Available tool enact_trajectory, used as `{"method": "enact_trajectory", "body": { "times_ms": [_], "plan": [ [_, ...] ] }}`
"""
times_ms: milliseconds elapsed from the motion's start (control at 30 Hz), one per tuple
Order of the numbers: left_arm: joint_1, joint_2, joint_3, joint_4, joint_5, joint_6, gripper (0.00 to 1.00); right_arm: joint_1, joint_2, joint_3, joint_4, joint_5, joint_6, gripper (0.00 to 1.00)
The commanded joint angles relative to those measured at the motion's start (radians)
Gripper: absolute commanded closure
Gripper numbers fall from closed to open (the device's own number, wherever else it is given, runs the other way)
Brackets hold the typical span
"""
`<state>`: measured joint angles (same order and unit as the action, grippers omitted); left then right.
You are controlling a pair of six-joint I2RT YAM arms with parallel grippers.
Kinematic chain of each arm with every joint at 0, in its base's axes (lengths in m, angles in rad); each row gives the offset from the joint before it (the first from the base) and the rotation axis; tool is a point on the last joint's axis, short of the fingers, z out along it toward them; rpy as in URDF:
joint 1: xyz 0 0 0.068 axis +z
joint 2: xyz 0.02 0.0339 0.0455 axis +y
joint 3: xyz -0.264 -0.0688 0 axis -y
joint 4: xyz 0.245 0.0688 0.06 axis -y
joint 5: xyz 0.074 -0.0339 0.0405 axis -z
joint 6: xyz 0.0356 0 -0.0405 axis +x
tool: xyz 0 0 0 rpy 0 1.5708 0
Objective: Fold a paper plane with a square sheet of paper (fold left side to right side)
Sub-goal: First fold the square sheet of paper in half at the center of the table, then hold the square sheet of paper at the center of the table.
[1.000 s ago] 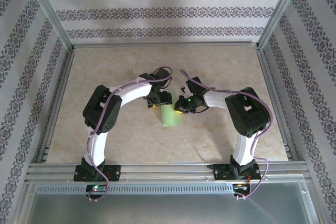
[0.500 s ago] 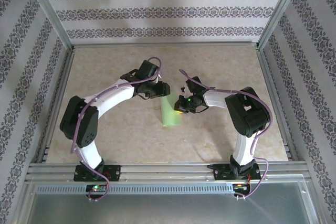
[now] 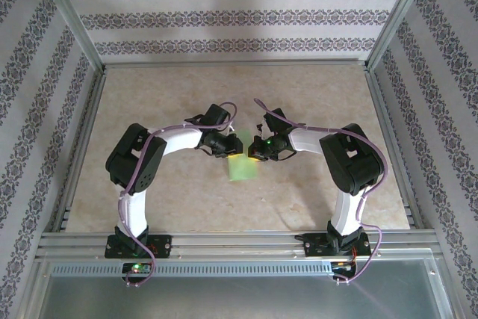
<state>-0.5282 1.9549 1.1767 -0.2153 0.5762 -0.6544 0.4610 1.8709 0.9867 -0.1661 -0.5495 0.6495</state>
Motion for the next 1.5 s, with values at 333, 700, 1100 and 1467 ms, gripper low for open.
{"method": "enact_trajectory", "body": {
  "times_ms": [333,700,1100,1467],
  "plan": [
    [0.035,0.000,-0.119,0.064,-0.038,0.036,0.82,0.010,0.060,-0.015,-0.176,0.148,-0.059,1.00],
    [0.116,-0.076,-0.250,0.071,-0.043,0.092,0.82,0.010,0.068,-0.019,-0.187,0.160,-0.063,1.00],
    [0.159,-0.212,-0.300,0.147,-0.008,0.078,0.83,0.012,0.059,-0.003,-0.186,0.143,-0.063,1.00],
    [0.043,-0.106,-0.229,0.320,0.054,-0.013,0.84,0.020,0.067,0.006,-0.187,0.142,-0.057,1.00]
  ]
}}
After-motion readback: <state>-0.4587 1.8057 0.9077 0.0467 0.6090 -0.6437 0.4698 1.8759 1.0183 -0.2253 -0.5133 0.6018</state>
